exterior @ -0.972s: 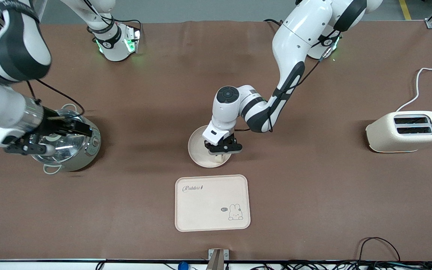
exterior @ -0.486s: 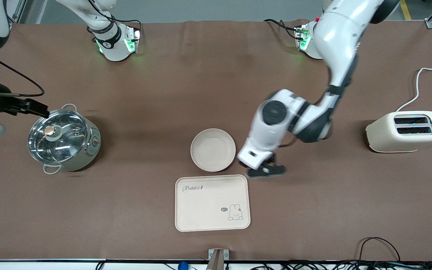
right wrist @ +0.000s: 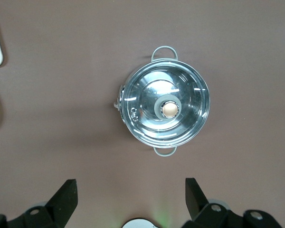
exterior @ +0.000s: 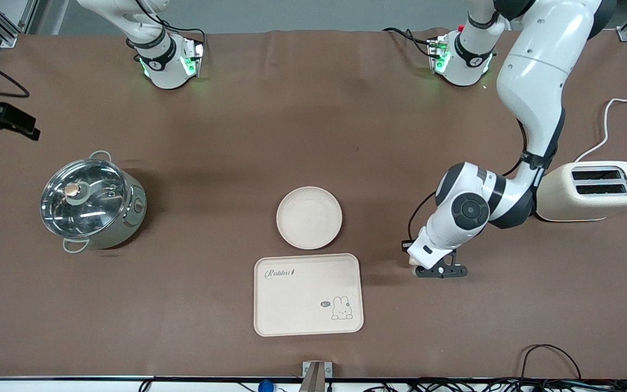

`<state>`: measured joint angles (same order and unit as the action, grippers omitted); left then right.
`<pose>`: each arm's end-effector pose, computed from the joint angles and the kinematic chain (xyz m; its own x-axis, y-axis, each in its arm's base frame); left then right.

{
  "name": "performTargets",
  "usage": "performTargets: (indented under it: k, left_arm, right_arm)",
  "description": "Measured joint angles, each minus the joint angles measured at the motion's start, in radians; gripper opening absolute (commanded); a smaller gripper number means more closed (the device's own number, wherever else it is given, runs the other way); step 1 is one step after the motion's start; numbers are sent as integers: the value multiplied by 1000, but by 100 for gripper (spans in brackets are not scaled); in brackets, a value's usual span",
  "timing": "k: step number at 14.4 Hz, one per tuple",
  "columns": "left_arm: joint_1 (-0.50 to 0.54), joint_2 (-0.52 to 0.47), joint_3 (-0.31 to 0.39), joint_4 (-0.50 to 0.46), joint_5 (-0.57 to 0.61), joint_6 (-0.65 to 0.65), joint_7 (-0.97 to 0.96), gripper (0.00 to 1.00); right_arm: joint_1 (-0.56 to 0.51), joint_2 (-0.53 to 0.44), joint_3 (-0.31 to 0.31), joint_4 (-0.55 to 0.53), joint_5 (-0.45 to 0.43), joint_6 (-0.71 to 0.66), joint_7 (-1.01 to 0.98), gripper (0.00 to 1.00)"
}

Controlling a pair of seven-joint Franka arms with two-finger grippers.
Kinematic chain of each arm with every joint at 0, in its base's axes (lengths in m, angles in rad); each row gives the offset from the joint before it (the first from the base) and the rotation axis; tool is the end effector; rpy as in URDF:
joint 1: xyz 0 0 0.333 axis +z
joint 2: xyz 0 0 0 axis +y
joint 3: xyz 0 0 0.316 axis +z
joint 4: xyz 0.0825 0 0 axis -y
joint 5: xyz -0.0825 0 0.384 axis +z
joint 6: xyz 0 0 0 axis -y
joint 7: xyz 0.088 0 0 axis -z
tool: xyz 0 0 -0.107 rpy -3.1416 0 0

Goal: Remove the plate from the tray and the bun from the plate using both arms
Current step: 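Carry the bun toward the toaster and set it down, left gripper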

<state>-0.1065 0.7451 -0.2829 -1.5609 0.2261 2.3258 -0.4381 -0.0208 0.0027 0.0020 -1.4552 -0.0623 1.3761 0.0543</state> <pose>0.6672 -0.2369 0.2236 0.9988 -0.0251 0.0424 -0.0268 -0.9988 0.0400 0.5343 -0.0176 0.6604 0.9933 -0.0849 -0.0779 -0.0798 -0.9946 0.0662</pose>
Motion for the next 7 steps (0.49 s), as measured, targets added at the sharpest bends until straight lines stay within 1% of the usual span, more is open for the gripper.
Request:
performTargets:
  k: [2, 4, 5, 7]
  left_arm:
    - [27, 0, -14, 5, 0, 8, 36, 100]
    - [85, -36, -71, 31, 0, -41, 75, 100]
    - [115, -66, -95, 59, 0, -108, 109, 100]
    - [153, -138, -114, 138, 0, -279, 176, 100]
  right_arm:
    - [37, -23, -52, -5, 0, -9, 0, 100]
    - [41, -25, -74, -7, 0, -11, -4, 100]
    - [41, -25, -78, -8, 1, -21, -5, 100]
    - [46, -32, -78, -8, 9, -40, -5, 100]
